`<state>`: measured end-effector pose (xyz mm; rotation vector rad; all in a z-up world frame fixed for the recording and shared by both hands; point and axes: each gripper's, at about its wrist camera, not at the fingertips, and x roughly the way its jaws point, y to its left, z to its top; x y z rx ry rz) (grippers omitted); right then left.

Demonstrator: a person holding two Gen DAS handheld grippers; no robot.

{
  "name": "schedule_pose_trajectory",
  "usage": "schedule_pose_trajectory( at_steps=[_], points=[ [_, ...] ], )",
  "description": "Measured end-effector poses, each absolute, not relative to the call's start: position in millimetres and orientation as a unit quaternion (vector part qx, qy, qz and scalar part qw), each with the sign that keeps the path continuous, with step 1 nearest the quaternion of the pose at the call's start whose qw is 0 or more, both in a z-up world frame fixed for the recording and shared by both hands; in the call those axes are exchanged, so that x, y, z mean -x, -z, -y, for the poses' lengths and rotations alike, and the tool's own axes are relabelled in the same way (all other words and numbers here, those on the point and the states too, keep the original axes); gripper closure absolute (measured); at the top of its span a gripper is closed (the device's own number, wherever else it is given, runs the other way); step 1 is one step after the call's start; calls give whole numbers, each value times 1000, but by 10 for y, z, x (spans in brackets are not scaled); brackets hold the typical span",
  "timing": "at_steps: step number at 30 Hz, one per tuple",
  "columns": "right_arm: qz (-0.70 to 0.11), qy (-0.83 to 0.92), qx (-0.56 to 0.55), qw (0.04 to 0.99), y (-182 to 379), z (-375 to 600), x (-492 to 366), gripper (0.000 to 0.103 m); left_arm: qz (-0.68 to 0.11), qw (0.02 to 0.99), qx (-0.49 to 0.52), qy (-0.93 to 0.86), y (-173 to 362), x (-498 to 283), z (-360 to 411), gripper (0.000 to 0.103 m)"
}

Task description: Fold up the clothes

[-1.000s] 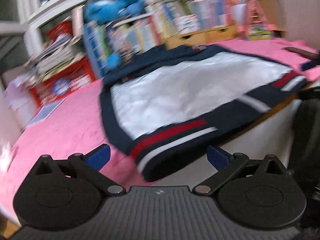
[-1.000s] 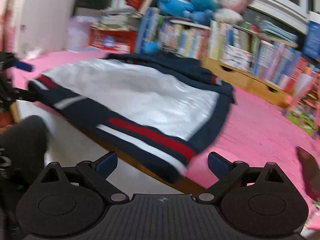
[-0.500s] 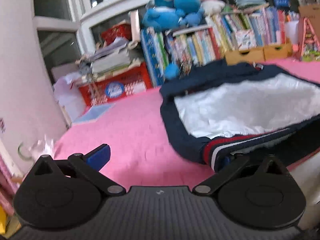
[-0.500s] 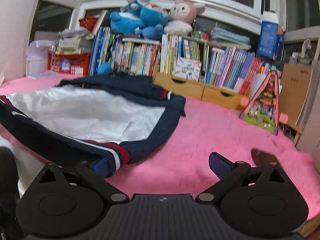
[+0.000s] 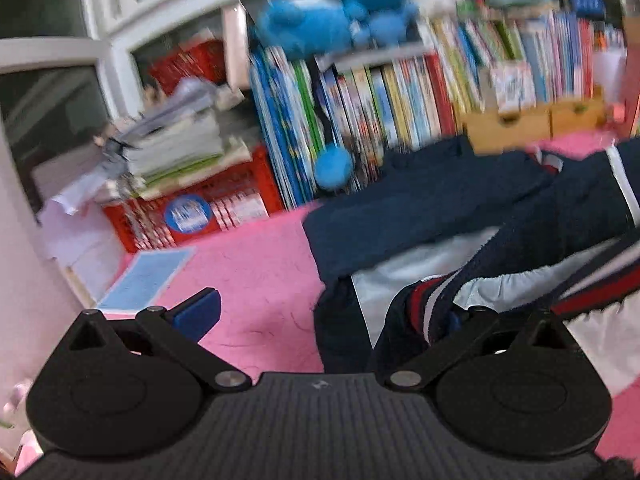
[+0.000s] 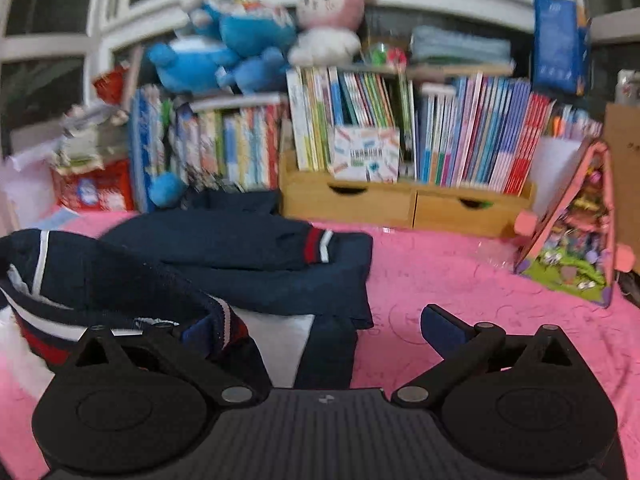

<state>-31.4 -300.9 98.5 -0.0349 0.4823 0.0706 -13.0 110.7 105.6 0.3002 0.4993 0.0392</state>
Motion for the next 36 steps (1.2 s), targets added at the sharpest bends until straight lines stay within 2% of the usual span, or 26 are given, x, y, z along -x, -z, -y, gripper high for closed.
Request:
schedule_pose_trajectory(
  at_steps=[6,10,14,17,21,24,28,30,31,32,34,36],
  points=[
    [-287,-29,11,957,-542,2944,-168,0,-307,944,-124,-4,-794,-207,-1173,0],
    [-298,-50,-53,952,-378,3032,-335,0,-278,956,8,95,-1006,-119,-1463,0],
    [-287,-119,-181,933,-334,3213,-317,0,-260,942,117,178,-1155,-66,-1729,0],
    [-242,-145,-207,937,-429,3290,-146,0,-242,952,76,173,-1168,89,-1680,0],
    [-189,-165,-88,964,-532,3127,186,0,-228,954,-16,192,-1000,326,-1436,0],
    [-186,-195,27,963,-514,2883,349,0,-246,945,-92,196,-782,405,-1173,0],
    [-185,-225,81,953,-487,2519,482,0,-242,941,-167,166,-568,449,-874,0],
    [-197,-237,97,946,-494,2304,481,4,-241,942,-180,150,-509,428,-804,0],
    [-212,-241,109,941,-493,2180,460,16,-244,943,-177,143,-491,402,-800,0],
    [-228,-243,118,936,-484,2063,429,32,-252,944,-166,135,-479,365,-822,0],
    [-248,-247,123,928,-442,1903,364,44,-271,945,-136,120,-448,291,-895,0],
    [-267,-239,118,926,-384,1827,293,44,-292,945,-98,112,-441,213,-995,0]
  ],
)
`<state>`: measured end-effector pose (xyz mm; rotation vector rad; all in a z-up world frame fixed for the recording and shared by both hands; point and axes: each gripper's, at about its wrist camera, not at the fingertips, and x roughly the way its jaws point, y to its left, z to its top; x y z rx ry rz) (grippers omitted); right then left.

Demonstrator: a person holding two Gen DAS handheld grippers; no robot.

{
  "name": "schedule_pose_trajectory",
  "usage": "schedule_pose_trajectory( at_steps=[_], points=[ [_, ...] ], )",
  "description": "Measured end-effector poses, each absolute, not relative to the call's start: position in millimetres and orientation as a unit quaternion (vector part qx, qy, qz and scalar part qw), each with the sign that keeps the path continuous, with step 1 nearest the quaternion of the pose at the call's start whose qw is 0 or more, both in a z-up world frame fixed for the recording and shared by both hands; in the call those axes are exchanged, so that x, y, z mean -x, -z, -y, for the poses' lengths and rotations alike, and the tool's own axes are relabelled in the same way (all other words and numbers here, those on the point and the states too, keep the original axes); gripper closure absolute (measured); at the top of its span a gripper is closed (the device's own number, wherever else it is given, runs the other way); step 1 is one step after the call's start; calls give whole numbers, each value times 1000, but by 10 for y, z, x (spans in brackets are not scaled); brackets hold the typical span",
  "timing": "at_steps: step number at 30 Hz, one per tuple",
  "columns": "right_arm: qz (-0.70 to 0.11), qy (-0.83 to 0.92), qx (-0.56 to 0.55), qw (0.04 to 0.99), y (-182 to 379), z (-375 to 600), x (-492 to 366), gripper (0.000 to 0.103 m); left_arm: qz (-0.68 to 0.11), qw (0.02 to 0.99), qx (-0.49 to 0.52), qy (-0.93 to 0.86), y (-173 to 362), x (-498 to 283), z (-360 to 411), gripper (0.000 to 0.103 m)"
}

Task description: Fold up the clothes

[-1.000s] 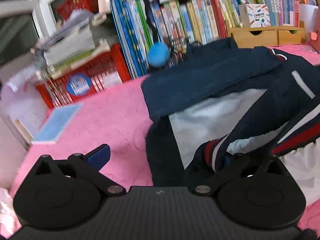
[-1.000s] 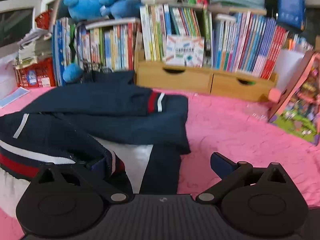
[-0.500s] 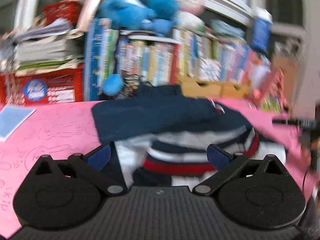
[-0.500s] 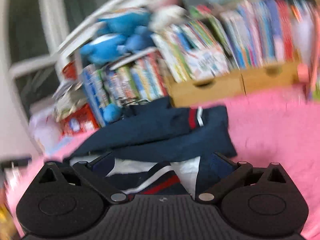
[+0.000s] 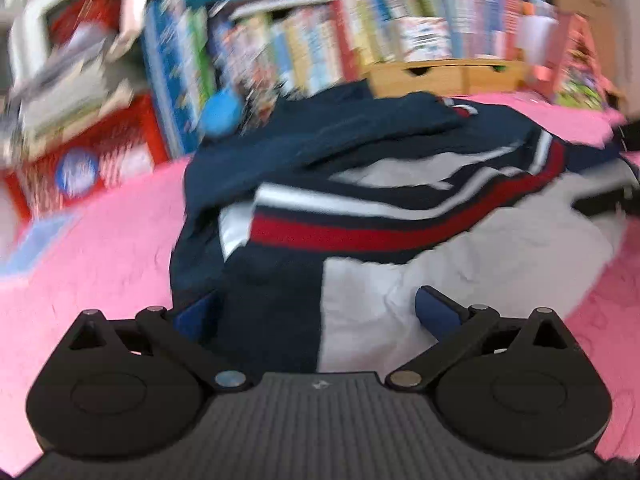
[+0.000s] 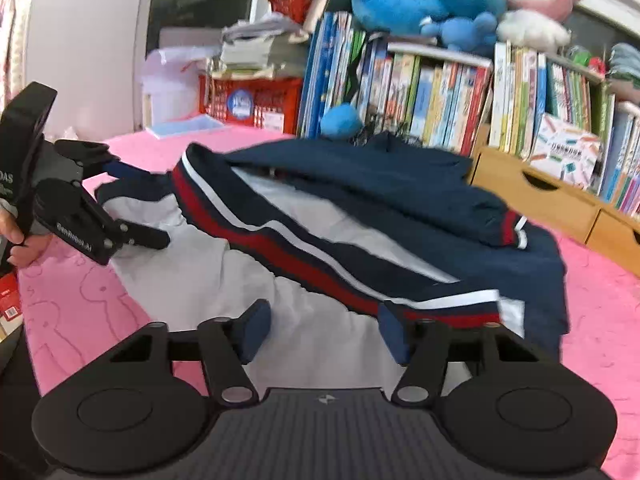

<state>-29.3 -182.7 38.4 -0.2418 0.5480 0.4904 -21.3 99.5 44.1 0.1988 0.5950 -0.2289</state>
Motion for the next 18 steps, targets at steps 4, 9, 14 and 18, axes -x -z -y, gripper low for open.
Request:
schedule_pose_trajectory(
  at_steps=[4,9,14,18],
  points=[
    [-297,-222,99,923,-282,1769,180,41,-314,941,-62,109,-443,122,-1098,0],
    [-301,-209,90,926,-220,1801,96,19,-314,941,-69,107,-437,110,-1079,0],
    [-270,-209,51,938,-454,2179,364,13,-326,938,-43,113,-416,64,-1129,0],
    [-175,-146,99,968,-870,2592,1021,1,-325,938,-44,111,-413,75,-1119,0]
  ],
)
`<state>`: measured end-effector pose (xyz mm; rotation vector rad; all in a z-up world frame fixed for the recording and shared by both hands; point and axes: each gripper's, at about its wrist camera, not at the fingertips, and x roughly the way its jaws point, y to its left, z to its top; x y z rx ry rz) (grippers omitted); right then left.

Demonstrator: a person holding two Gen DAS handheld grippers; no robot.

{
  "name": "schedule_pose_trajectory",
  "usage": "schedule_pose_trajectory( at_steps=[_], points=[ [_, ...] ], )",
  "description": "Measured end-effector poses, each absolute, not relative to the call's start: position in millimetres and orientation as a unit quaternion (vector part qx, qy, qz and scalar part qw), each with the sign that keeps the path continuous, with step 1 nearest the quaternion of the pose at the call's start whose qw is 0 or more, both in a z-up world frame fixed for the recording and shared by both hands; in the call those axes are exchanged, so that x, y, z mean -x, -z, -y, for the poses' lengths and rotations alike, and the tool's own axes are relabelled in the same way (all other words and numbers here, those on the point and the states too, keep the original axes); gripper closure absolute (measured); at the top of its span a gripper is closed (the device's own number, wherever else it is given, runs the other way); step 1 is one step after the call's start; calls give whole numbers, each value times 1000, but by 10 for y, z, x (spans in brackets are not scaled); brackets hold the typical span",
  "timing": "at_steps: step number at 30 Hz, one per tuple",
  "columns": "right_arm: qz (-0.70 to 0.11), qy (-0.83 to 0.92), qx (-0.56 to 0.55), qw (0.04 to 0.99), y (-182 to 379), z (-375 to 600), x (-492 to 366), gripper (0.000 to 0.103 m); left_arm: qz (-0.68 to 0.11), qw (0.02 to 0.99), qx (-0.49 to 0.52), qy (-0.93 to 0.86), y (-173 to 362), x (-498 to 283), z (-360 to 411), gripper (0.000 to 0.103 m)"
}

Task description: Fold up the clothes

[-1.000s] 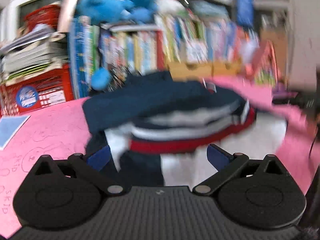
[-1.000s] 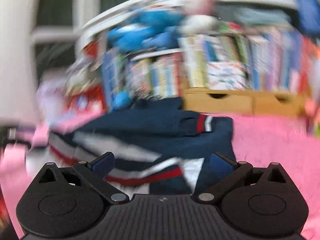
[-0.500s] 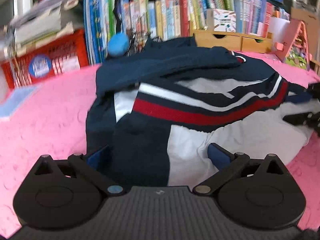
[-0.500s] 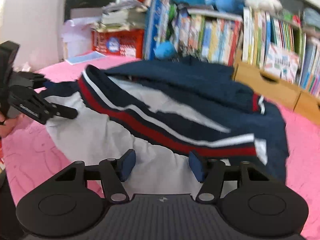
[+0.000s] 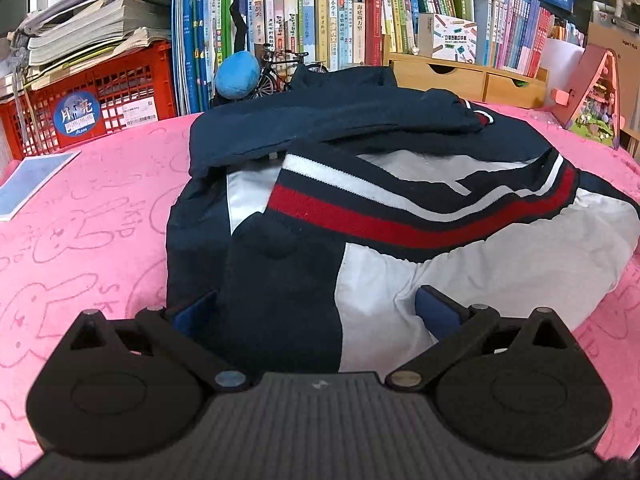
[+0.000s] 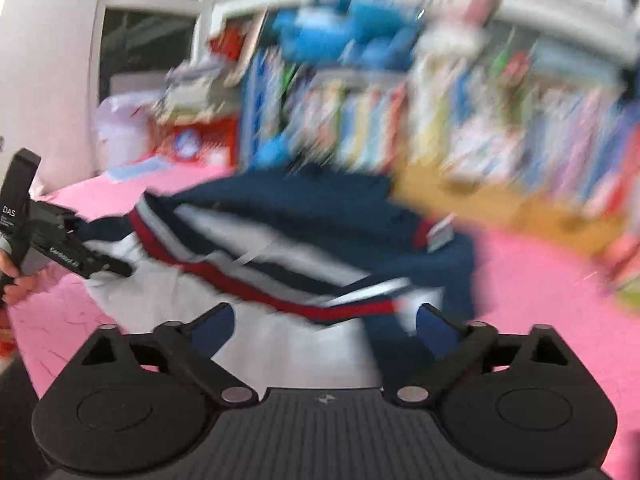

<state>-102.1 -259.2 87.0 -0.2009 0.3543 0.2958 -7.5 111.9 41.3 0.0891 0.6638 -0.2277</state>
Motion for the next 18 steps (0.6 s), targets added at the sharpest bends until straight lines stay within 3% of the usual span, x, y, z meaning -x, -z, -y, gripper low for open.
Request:
schedule_pose_trajectory(
  at_steps=[3,7,18],
  points=[
    [-114,-101,131,980,-1221,2912,1553,0,-324,939,-43,110,-409,79,-1116,0],
    [-129,-44,172,976,-1362,3193,1762,0,-324,939,-44,109,-407,83,-1106,0],
    [-185,-135,-25,973,-392,2916,723,0,-318,941,-53,101,-406,112,-1074,0]
  ],
)
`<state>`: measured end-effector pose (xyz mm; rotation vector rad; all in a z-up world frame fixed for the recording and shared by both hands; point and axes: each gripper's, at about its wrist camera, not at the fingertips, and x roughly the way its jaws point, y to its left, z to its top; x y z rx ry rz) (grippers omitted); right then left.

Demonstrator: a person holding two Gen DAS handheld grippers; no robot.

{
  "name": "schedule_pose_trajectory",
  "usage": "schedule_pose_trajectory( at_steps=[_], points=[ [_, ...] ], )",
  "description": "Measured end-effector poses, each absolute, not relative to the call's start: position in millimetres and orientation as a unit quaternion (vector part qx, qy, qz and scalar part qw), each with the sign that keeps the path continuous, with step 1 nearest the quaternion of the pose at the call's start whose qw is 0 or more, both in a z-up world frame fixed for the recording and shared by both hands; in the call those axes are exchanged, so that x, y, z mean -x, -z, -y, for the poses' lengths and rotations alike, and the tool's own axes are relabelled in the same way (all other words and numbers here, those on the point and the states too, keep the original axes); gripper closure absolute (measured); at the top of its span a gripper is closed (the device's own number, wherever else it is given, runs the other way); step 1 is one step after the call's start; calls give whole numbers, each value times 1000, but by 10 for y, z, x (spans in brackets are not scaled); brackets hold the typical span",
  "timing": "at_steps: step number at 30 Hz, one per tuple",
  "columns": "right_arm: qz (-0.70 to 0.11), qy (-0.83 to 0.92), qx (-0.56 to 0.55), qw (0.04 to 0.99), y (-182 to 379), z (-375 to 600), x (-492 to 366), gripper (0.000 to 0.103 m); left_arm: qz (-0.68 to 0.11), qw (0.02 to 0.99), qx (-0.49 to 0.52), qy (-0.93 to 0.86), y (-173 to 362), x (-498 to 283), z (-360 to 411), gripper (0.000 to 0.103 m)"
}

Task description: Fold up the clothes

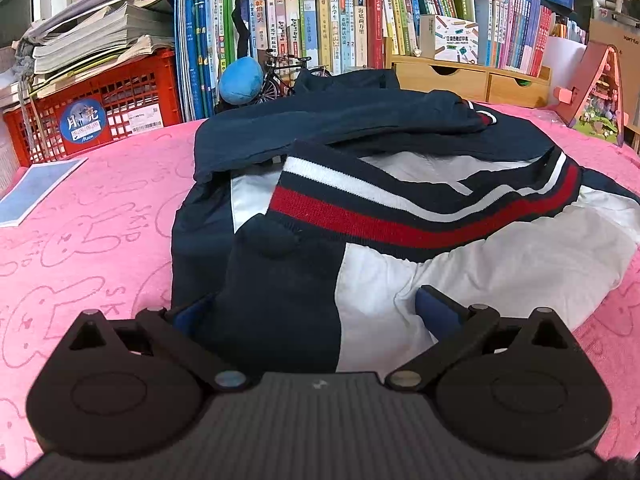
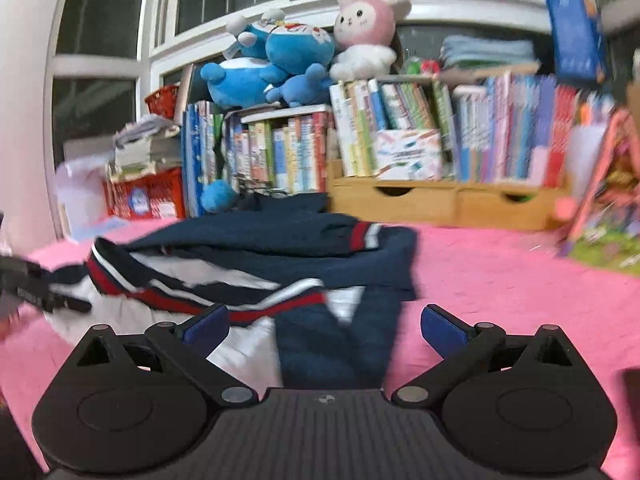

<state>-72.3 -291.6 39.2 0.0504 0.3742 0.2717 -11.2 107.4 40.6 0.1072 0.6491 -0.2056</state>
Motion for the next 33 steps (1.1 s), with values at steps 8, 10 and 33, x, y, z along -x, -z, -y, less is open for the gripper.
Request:
schedule_pose_trajectory(
  at_steps=[8,10,33],
  points=[
    [-226,-171,31,959,-387,2523,487,3,-320,941,-49,102,-409,102,-1081,0],
    [-256,-163,41,952,-361,2468,392,11,-321,940,-49,102,-409,101,-1081,0],
    [-280,-148,130,940,-554,2467,127,14,-252,946,-155,131,-696,129,-906,0]
  ],
)
